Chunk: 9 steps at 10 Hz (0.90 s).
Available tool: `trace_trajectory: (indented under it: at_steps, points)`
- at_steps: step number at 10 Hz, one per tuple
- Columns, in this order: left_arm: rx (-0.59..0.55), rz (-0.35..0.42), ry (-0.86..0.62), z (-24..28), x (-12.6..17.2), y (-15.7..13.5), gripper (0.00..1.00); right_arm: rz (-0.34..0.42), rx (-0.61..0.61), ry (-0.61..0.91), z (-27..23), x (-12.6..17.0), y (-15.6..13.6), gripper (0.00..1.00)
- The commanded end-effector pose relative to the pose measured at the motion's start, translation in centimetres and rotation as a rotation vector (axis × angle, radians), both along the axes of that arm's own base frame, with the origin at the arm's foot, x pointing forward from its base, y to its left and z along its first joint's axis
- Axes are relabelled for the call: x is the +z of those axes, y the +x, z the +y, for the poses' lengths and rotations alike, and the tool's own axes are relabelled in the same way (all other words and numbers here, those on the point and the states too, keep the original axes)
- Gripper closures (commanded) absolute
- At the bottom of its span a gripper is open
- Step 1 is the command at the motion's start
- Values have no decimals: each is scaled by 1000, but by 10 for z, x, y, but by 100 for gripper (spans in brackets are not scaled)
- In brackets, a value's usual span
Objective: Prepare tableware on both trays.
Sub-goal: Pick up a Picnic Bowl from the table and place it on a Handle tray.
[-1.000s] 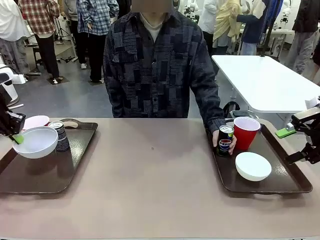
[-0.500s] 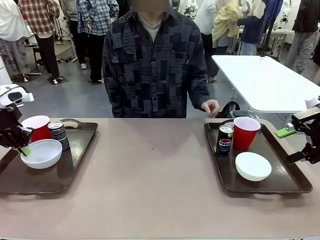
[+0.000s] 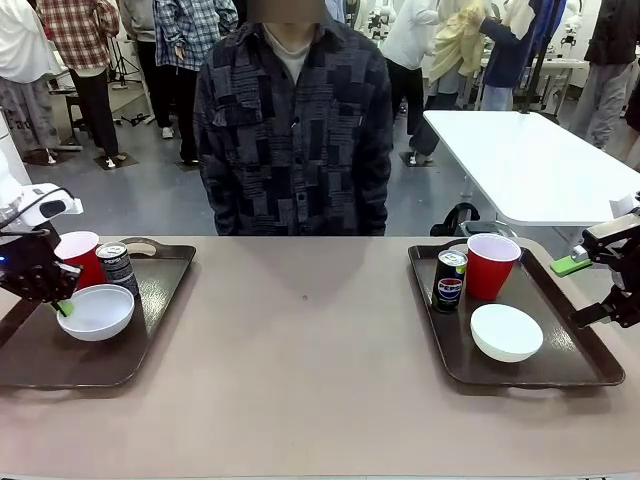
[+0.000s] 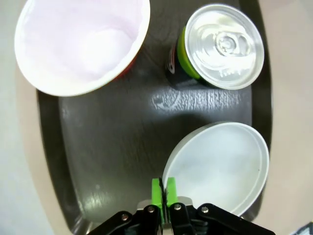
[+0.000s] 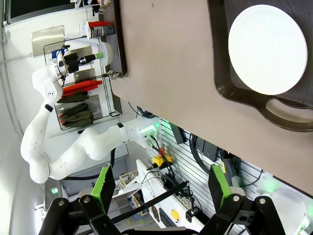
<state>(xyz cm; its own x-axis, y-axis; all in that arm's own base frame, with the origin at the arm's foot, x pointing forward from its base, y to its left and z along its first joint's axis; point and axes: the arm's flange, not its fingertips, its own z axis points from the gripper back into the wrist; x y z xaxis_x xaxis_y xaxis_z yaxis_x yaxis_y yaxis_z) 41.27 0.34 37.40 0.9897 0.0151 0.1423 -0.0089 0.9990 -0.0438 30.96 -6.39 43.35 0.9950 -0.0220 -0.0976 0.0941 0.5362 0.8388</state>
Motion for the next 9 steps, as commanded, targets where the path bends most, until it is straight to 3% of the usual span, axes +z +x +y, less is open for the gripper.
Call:
trace_trajectory:
  at_steps: [1, 3, 4, 5, 6, 7, 8, 9]
  points:
    - [50, -22, 55, -4, -32, -27, 100, 3, 1, 4, -1, 0, 0, 0]
    - [46, -4, 54, -10, -43, -24, 100, 3, 1, 4, -1, 0, 0, 0]
    - [40, 9, 47, -10, -43, -23, 82, 3, 1, 4, -1, 0, 0, 0]
    - [39, 15, 40, -10, -40, -23, 37, 3, 1, 4, -1, 0, 0, 0]
    - [40, 19, 29, -10, -35, -23, 22, 3, 1, 4, -1, 0, 0, 0]
    - [49, 20, 22, -10, -29, -27, 17, 3, 1, 4, -1, 0, 0, 0]
    - [45, 14, 16, -9, -19, -26, 2, 3, 1, 4, -1, 0, 0, 0]
    - [42, 7, 3, -12, -12, -31, 0, 3, 1, 4, -1, 0, 0, 0]
